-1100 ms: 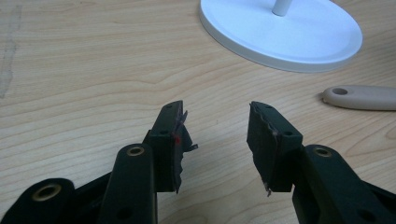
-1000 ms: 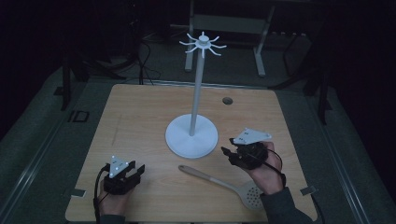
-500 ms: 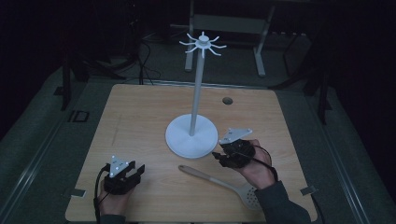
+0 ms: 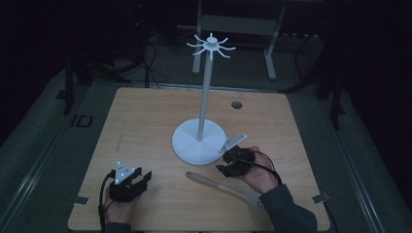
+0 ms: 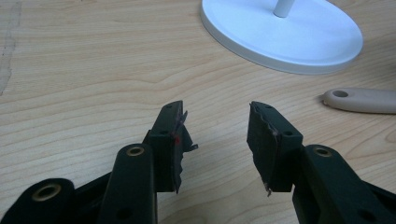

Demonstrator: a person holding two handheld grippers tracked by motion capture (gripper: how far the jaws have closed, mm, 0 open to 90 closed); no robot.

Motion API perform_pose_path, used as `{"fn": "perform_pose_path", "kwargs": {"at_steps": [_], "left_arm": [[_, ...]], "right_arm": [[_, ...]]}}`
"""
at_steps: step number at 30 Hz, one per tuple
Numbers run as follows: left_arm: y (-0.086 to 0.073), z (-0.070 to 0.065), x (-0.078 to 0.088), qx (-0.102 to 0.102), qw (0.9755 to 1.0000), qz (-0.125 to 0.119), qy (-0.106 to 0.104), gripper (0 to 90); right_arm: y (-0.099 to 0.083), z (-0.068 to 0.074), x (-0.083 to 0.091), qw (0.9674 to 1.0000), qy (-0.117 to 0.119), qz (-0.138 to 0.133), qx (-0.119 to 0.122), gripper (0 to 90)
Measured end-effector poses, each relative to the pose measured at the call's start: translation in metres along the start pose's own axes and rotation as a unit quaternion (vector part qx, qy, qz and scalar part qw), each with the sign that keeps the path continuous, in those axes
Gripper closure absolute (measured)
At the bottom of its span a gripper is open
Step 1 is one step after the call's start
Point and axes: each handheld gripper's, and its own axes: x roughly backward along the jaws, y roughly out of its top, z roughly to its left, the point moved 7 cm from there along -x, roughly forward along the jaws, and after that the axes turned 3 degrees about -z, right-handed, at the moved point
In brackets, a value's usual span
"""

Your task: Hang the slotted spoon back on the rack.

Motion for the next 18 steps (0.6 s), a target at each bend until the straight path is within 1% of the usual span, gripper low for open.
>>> {"fn": "perform_pose_path", "kwargs": {"at_steps": [4, 5, 6, 7, 14, 18], "left_arm": [[0.0, -0.001, -0.001, -0.003, 1.0, 0.001, -0.001, 56.4], [0.0, -0.001, -0.001, -0.003, 1.0, 0.001, -0.001, 56.4], [0.0, -0.001, -0.001, -0.003, 1.0, 0.001, -0.001, 56.4], [0.0, -0.001, -0.001, -0.003, 1.0, 0.001, -0.001, 56.4], [0.0, -0.002, -0.002, -0.005, 1.0, 0.003, -0.003, 56.4], [0.0, -0.002, -0.002, -0.005, 1.0, 0.004, -0.002, 56.4]], "right_arm": [[-0.003, 0.004, -0.011, 0.9996, 0.01, 0.024, 0.013, 55.2], [-0.003, 0.004, -0.011, 0.9996, 0.01, 0.024, 0.013, 55.2], [-0.003, 0.005, -0.013, 0.9993, 0.012, 0.031, 0.014, 55.3], [-0.005, 0.006, -0.018, 0.999, 0.015, 0.038, 0.02, 55.7], [-0.012, 0.007, -0.029, 0.9974, 0.025, 0.063, 0.027, 56.7], [-0.016, 0.008, -0.034, 0.9959, 0.036, 0.076, 0.033, 57.1]]}}
